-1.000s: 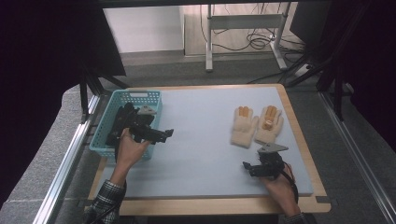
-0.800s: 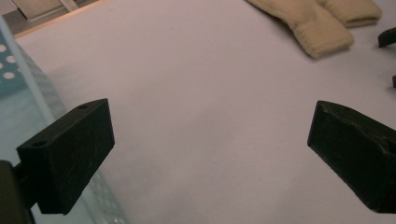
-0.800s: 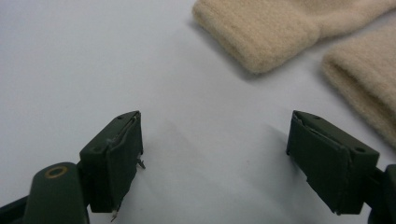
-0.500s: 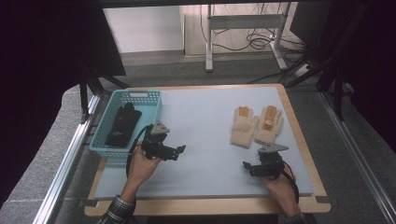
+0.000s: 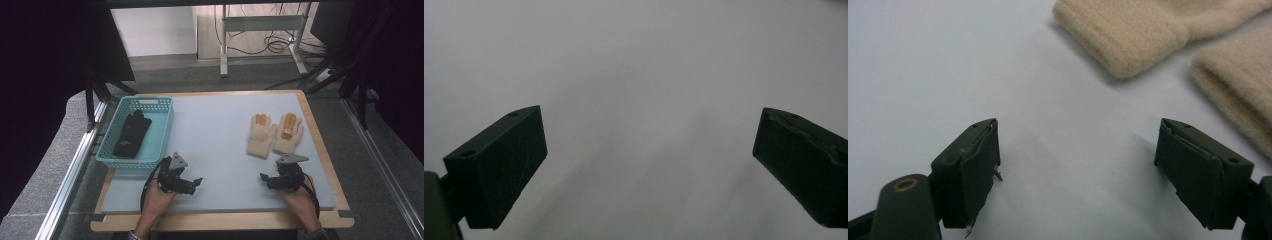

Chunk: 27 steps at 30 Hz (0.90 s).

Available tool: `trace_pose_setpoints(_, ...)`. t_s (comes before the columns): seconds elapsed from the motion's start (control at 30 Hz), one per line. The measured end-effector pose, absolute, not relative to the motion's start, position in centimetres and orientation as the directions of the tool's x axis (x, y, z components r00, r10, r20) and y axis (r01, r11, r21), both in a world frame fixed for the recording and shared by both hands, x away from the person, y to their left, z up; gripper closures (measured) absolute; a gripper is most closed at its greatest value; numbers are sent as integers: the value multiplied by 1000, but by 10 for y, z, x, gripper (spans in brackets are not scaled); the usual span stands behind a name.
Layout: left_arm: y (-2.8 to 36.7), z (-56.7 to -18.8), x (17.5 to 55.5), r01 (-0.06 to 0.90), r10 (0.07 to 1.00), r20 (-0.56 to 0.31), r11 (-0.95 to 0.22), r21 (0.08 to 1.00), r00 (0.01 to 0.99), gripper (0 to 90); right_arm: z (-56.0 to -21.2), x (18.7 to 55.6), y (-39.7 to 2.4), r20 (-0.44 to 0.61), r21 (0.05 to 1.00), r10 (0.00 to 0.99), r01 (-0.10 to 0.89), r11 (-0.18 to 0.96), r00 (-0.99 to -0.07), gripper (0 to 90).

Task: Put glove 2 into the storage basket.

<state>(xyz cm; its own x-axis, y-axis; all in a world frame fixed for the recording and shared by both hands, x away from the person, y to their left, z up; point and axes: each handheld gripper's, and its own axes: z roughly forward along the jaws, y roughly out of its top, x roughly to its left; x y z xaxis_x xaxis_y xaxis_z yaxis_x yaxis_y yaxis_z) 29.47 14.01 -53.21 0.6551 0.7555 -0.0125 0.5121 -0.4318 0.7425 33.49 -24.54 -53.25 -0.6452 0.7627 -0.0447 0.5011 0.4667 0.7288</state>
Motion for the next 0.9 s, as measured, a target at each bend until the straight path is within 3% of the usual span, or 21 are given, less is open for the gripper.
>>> trace_pose_setpoints(0.23,146,-549,291,545,779,15,-452,706,627,13,-532,335,-245,-42,729,765,504,464,-643,176)
trace_pose_setpoints(0.53,150,-551,294,587,788,-48,-414,696,613,15,-532,335,-247,-31,734,765,505,455,-643,192)
trace_pose_setpoints(0.9,150,-551,294,586,789,-48,-413,697,612,15,-522,341,-252,47,750,763,527,399,-645,380)
